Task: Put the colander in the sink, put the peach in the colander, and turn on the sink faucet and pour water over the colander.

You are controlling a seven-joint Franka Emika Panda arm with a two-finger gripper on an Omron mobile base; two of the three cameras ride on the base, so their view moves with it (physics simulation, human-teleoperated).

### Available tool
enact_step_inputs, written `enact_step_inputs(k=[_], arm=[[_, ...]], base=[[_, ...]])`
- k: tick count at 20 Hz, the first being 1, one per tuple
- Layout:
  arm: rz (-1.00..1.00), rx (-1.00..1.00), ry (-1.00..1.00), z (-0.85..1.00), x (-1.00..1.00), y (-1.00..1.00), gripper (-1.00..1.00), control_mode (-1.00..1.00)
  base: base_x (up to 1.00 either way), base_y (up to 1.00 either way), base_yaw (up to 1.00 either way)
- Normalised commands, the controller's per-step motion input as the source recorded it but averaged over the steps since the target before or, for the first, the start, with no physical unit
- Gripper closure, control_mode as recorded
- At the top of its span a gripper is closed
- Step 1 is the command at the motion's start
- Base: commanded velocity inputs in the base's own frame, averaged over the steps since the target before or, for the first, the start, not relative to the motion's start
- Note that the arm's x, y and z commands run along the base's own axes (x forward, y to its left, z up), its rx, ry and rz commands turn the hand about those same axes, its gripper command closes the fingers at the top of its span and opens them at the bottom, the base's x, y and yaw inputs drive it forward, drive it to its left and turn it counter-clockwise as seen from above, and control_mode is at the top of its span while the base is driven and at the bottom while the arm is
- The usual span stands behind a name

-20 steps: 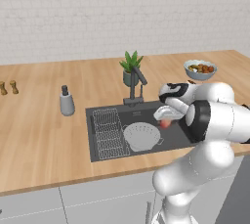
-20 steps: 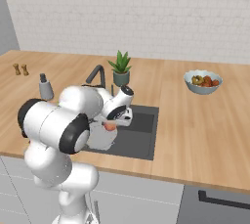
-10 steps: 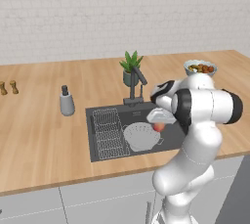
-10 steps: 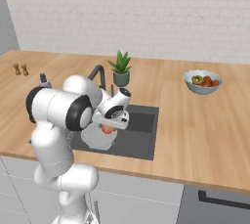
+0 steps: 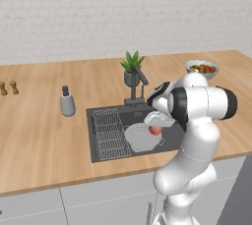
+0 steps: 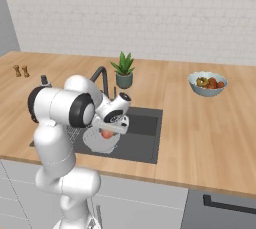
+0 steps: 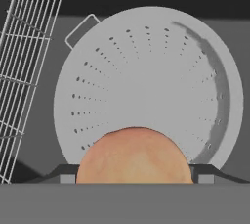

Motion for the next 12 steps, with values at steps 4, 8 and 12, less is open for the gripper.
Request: enact_step_inputs(k=[4, 8, 12], arm=[[0.0, 0.0, 0.0, -0.17, 0.02, 0.1, 1.0, -1.0], [0.0, 0.0, 0.0, -0.18, 0.0, 0.0, 1.0, -1.0], [0.0, 0.01, 0.0, -0.17, 0.0, 0.0, 1.0, -1.0]], base=[[0.0, 0.0, 0.0], [0.0, 0.0, 0.0], [0.0, 0.0, 0.0]])
